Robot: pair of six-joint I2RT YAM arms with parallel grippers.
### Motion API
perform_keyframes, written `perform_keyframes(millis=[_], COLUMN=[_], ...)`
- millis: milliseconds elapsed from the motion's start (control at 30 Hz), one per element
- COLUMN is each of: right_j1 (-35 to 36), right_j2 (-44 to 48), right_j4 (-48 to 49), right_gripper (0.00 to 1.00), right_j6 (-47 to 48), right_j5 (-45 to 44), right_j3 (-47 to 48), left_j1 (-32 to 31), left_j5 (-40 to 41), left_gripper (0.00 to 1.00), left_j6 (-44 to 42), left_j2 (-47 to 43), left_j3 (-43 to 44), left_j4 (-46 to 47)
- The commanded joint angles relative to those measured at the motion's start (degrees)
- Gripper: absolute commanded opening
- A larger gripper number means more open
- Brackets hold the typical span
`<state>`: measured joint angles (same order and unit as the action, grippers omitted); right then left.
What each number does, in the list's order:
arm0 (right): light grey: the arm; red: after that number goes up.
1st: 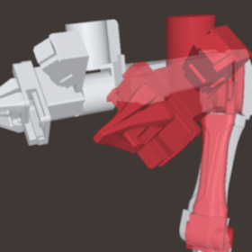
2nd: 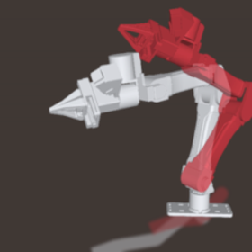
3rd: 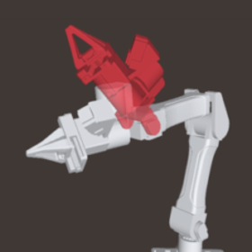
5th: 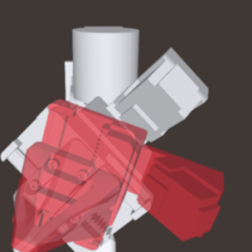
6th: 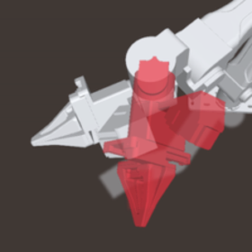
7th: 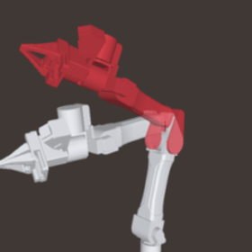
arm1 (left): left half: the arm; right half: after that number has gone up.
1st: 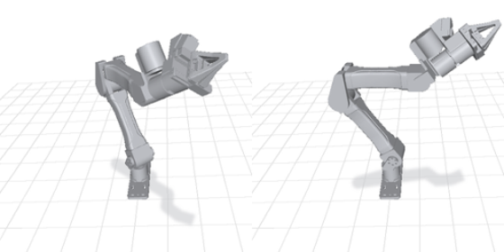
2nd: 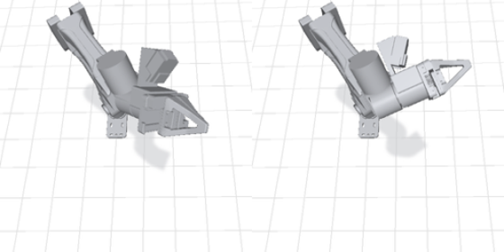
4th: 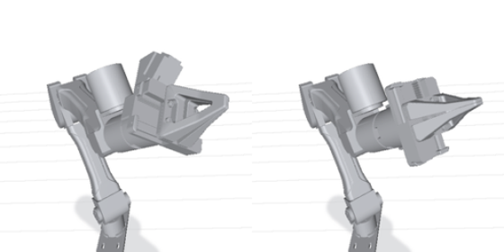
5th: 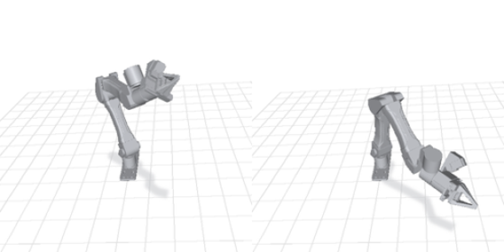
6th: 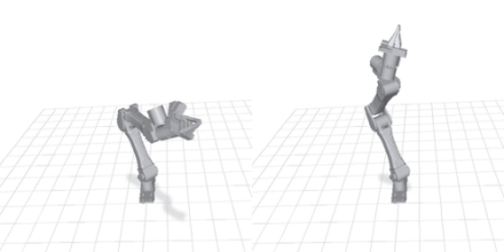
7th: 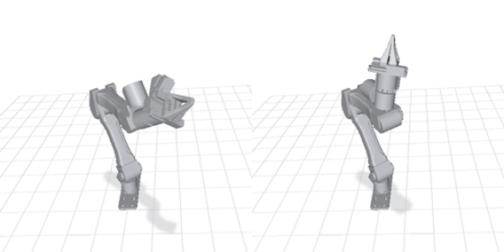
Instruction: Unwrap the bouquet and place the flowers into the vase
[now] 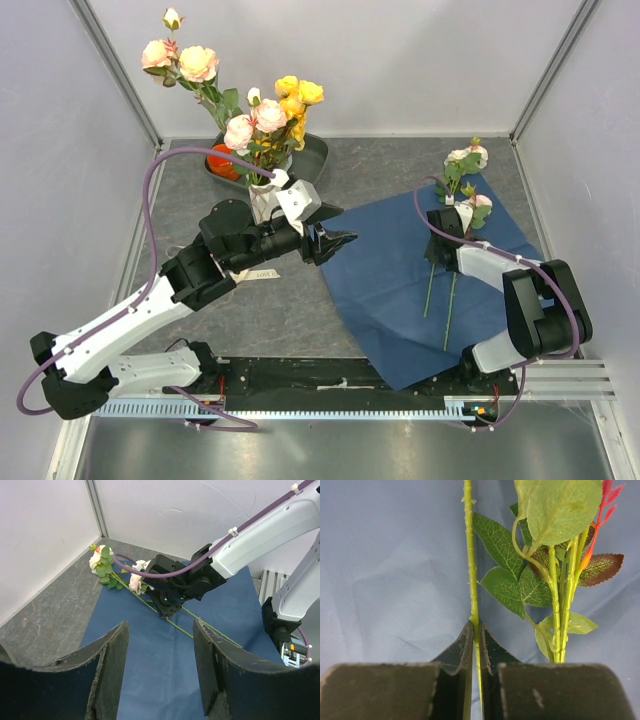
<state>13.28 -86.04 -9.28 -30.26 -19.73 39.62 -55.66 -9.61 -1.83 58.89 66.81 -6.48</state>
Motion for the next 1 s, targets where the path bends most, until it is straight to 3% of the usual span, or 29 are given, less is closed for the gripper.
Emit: perform_keyframes(millis=[0,67,400,567,667,800,867,967], right_j1=[-0.09,-0.01,-0.18,-0.09,-0.09,-0.09,-0.09,-0.09], right_j2=[0.07,1.83,23.97,33.63,37.25,35.78,30.71,20.7], right_j4=[2.42,2.34,3.91,8.83,11.57,6.04,3.84,-2.66], right_gripper=[0.07,0.01,0.0,0.0,0.0,0.0,0.0,0.33], right_j6=[0.55,1.43,4.6,3.29,1.53,1.61,3.7,6.78], right_j5=[-0.4,-0.4,-0.84,11.61,13.22,14.88,16.03,15.95], right_j3=[0.9,0.9,1.25,-0.93,-2.26,-1.04,0.71,5.53], left_j1=[-0.24,-0.33,-0.24,-0.33,-0.33,-0.33,-0.33,-0.33], left_j5=[-0.15,-0.06,2.22,5.73,5.74,5.65,5.74,5.48], left_gripper=[0.6,0.6,0.6,0.62,0.62,0.61,0.61,0.61], left_j6=[-1.87,-1.87,-1.17,0.86,1.3,2.69,2.79,2.97], left_j2=[0.61,0.78,1.84,4.03,6.05,6.85,6.85,6.59], left_j3=[2.1,2.19,2.8,4.99,6.23,6.67,6.67,6.58], left_j4=[0.42,0.33,-0.37,-2.82,-4.59,-5.03,-5.03,-5.03])
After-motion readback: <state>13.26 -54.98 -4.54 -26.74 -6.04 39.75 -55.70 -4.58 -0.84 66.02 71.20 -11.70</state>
